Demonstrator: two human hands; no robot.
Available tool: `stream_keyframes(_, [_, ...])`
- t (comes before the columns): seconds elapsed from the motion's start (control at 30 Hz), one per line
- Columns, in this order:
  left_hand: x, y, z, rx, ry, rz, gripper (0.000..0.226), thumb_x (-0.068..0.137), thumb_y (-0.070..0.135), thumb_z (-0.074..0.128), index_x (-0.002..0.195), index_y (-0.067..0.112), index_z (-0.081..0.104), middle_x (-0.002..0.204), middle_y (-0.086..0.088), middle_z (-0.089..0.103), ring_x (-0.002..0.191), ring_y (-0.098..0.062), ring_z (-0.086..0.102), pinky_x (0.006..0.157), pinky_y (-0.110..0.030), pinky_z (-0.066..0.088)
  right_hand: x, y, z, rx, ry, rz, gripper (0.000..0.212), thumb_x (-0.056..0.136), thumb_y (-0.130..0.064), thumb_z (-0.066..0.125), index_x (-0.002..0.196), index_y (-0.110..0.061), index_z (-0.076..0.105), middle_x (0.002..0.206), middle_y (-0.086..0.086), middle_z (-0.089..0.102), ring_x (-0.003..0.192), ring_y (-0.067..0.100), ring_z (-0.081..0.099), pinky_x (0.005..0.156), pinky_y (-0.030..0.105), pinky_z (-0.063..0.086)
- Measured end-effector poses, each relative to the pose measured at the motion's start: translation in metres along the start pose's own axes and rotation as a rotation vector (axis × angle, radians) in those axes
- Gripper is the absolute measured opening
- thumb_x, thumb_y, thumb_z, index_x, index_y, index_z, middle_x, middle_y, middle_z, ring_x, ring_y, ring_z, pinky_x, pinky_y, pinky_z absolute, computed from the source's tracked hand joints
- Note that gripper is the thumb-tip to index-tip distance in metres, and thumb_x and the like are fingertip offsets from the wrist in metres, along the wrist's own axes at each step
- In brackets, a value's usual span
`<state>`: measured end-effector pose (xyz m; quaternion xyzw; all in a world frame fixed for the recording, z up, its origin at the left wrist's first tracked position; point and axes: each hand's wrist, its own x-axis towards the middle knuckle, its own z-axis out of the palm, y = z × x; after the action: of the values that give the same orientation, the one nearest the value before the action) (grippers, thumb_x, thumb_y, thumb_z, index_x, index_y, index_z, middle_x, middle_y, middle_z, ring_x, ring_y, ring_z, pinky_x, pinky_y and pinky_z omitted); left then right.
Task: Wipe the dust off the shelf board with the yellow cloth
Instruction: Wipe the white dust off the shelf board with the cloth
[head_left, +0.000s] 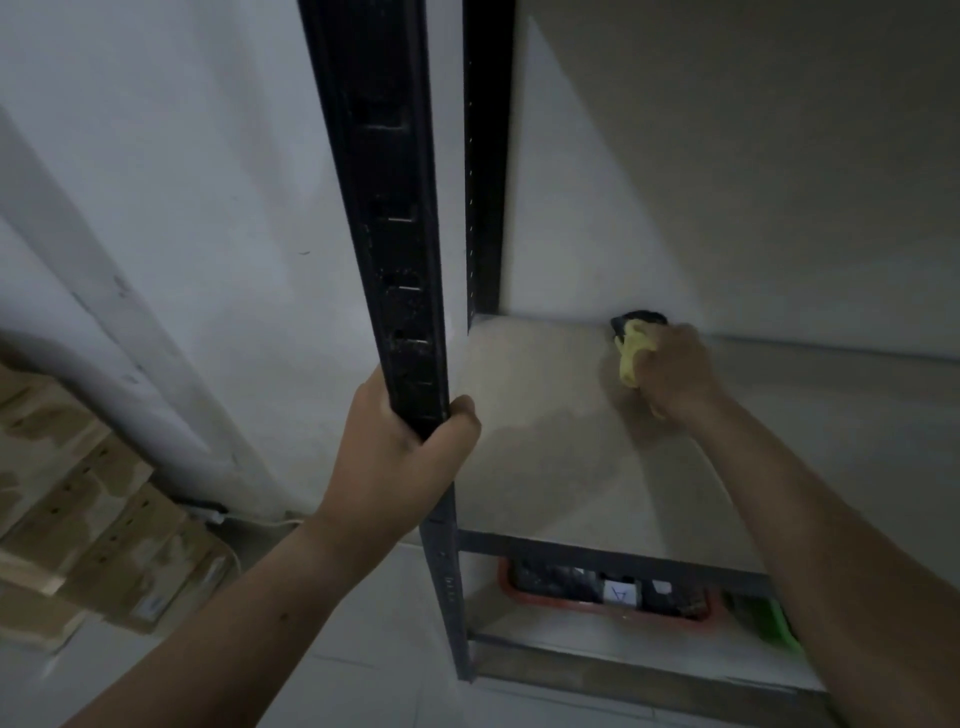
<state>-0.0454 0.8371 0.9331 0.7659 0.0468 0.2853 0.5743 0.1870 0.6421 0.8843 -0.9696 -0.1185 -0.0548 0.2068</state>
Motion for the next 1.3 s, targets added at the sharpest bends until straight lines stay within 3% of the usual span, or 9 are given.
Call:
stream_keyframes(0.17, [0.001, -0.002, -0.002, 0.019, 0.006, 0.015, 0.031, 0.073, 0.029, 0.058, 0.072, 0.011, 0.032, 0.063, -0.015, 0.031, 0.054, -0.028, 0.033, 0.049, -0.044, 0.031, -0.071, -0.093, 0.035, 0.109, 0.055, -0.138, 0.01, 0.087, -0.019, 0.049, 0.085, -0.015, 0.058, 0.078, 0.008, 0.059, 0.073, 0.03, 0.06, 0.055, 0.033, 0.045])
stream_keyframes(0.3, [0.0, 0.003, -0.001, 0.047, -0.016, 0.081, 0.02, 0.075, 0.024, 0.057, 0.067, 0.018, 0.039, 0.057, -0.006, 0.036, 0.053, -0.014, 0.038, 0.051, -0.034, 0.033, -0.127, -0.162, 0.031, 0.613, -0.322, -0.331, 0.025, 0.089, -0.012, 0.054, 0.069, -0.028, 0.054, 0.085, 0.007, 0.063, 0.076, 0.018, 0.054, 0.077, 0.043, 0.053])
stream_keyframes(0.47, [0.0, 0.004, -0.003, 0.054, -0.039, 0.022, 0.032, 0.073, 0.034, 0.057, 0.069, 0.015, 0.031, 0.06, -0.008, 0.029, 0.054, -0.015, 0.033, 0.053, -0.04, 0.029, -0.081, -0.07, -0.02, 0.437, -0.028, -0.28, 0.067, 0.062, -0.053, 0.051, 0.109, -0.009, 0.071, 0.098, -0.004, 0.066, 0.087, 0.01, 0.06, 0.082, 0.021, 0.045])
stream_keyframes(0.57, [0.001, 0.003, -0.001, 0.067, -0.018, 0.02, 0.035, 0.073, 0.034, 0.057, 0.071, 0.011, 0.03, 0.064, -0.017, 0.03, 0.055, -0.028, 0.032, 0.052, -0.042, 0.03, -0.067, 0.001, -0.039, 0.304, 0.084, -0.098, 0.021, 0.081, -0.01, 0.061, 0.1, -0.006, 0.07, 0.095, 0.012, 0.068, 0.086, 0.022, 0.068, 0.069, 0.012, 0.04])
stream_keyframes(0.67, [0.0, 0.004, 0.0, 0.049, -0.009, 0.025, 0.034, 0.073, 0.033, 0.056, 0.07, 0.011, 0.029, 0.062, -0.016, 0.029, 0.054, -0.027, 0.032, 0.051, -0.042, 0.029, -0.084, 0.005, -0.016, 0.222, 0.042, -0.007, 0.027, 0.091, -0.012, 0.055, 0.115, -0.018, 0.066, 0.105, 0.005, 0.06, 0.096, 0.027, 0.063, 0.069, 0.015, 0.036])
stream_keyframes(0.9, [0.0, 0.004, -0.002, 0.072, -0.004, 0.035, 0.026, 0.074, 0.03, 0.057, 0.067, 0.019, 0.035, 0.056, 0.002, 0.034, 0.053, -0.016, 0.038, 0.052, -0.038, 0.033, -0.125, -0.085, 0.005, 0.636, -0.477, -0.374, 0.034, 0.091, -0.013, 0.061, 0.123, -0.023, 0.064, 0.123, -0.002, 0.063, 0.108, 0.011, 0.06, 0.091, 0.019, 0.047])
stream_keyframes(1.03, [-0.003, 0.003, 0.001, 0.09, 0.034, 0.039, 0.033, 0.084, 0.011, 0.06, 0.067, 0.013, 0.031, 0.06, -0.011, 0.034, 0.052, -0.012, 0.039, 0.052, -0.026, 0.036, -0.078, 0.014, -0.047, 0.509, -0.018, -0.171, 0.04, 0.086, -0.021, 0.06, 0.123, -0.035, 0.058, 0.109, -0.013, 0.064, 0.098, -0.003, 0.062, 0.086, 0.014, 0.048])
stream_keyframes(1.17, [-0.012, -0.005, 0.008, 0.135, 0.107, -0.021, 0.038, 0.088, -0.004, 0.065, 0.072, 0.012, 0.035, 0.064, -0.012, 0.037, 0.055, -0.007, 0.042, 0.054, -0.014, 0.039, -0.055, 0.083, -0.038, -0.031, 0.07, 0.177, 0.042, 0.095, -0.029, 0.043, 0.131, -0.01, 0.051, 0.126, 0.025, 0.053, 0.108, 0.043, 0.054, 0.096, 0.045, 0.044])
stream_keyframes(1.3, [-0.012, -0.007, 0.01, 0.116, 0.129, -0.026, 0.034, 0.084, 0.005, 0.064, 0.071, 0.017, 0.036, 0.067, -0.014, 0.038, 0.056, -0.009, 0.041, 0.054, -0.018, 0.039, -0.082, 0.01, 0.014, 0.043, 0.118, -0.071, 0.031, 0.096, -0.036, 0.036, 0.109, -0.024, 0.062, 0.099, 0.005, 0.062, 0.078, 0.019, 0.06, 0.064, 0.023, 0.04])
